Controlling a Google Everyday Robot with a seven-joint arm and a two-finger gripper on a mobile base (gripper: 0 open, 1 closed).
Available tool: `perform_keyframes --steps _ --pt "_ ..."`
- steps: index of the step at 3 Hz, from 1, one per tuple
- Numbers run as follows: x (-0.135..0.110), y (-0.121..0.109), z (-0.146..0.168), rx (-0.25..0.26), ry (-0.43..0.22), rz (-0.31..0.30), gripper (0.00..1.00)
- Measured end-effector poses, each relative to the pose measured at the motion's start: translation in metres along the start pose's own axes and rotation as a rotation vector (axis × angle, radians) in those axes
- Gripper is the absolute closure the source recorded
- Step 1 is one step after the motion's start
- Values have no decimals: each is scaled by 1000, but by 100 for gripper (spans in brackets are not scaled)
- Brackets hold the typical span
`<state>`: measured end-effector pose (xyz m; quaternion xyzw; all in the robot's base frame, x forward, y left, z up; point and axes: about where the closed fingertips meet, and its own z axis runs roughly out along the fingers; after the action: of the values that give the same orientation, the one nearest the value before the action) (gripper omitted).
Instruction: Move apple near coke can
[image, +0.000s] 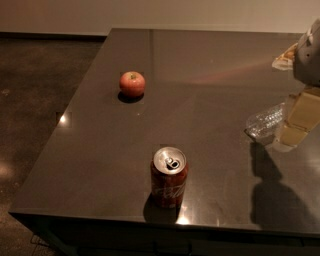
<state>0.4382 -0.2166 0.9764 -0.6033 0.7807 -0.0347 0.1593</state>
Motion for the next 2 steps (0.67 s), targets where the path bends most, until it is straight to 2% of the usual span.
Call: perform_keyframes --steps 2 --pt "-3 -4 2 -8 -11 -11 0"
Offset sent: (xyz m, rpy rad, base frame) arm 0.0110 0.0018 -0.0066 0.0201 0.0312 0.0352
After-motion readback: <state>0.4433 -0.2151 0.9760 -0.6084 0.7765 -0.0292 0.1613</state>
